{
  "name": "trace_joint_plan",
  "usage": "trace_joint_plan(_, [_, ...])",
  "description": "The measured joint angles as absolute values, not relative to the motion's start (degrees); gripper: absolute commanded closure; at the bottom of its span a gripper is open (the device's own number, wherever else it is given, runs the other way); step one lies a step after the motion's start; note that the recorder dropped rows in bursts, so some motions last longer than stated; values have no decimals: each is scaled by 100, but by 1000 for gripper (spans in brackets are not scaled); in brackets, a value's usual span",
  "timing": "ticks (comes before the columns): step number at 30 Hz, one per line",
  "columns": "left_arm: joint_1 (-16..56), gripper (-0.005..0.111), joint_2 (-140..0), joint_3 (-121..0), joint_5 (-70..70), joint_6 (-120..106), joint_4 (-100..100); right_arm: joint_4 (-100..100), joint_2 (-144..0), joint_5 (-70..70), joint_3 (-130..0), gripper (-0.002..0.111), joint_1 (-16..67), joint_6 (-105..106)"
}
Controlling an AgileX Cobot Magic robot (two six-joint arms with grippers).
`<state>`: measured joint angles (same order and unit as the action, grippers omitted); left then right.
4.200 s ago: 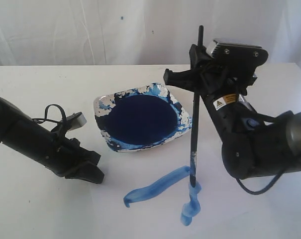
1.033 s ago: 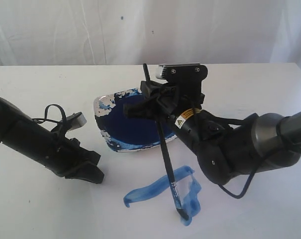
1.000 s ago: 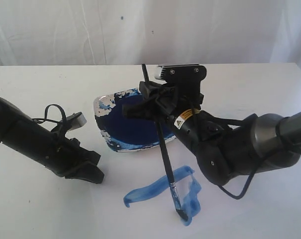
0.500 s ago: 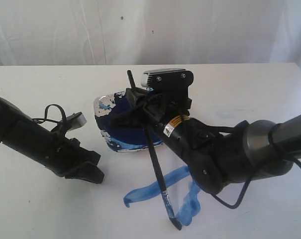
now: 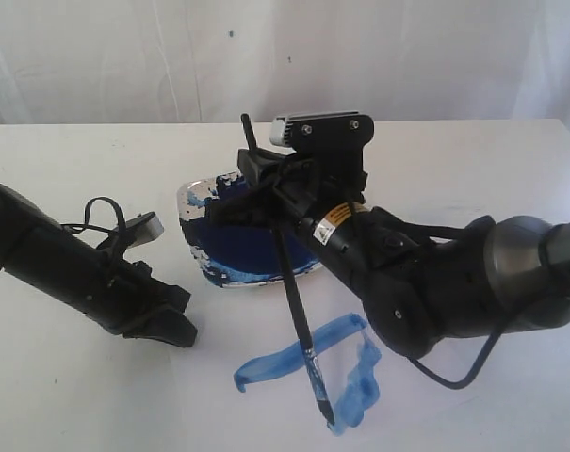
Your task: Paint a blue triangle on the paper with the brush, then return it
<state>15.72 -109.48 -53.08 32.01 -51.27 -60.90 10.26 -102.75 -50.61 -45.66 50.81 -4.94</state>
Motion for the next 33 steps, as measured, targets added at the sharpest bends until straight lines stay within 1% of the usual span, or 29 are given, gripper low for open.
trace_joint_plan(6, [1572,107,-10948,-5308,3201,-5127,-6090,986,-10040,-5155,-4566,108,5081,-457])
trace_joint_plan(15, [1572,107,-10948,-5308,3201,-5127,-6090,809,-10030,-6032,-4566,108,5081,-978])
trace_joint_plan(18, [1572,107,-10948,-5308,3201,-5127,-6090,809,-10320,-6670,-4566,108,5081,-1460])
trace_joint_plan(20, [1572,107,-10948,-5308,3201,-5127,-6090,809,-10655,-6846,-4566,108,5081,-1685])
trace_joint_plan(25, [1572,107,-10948,-5308,3201,-5127,-6090,870,-11247,-6857,-4901,108,5081,-2113])
trace_joint_plan(33, [1572,107,-10948,-5308,3201,-5127,-6090,870,-11365,-6891,-5332,108,5081,-2251])
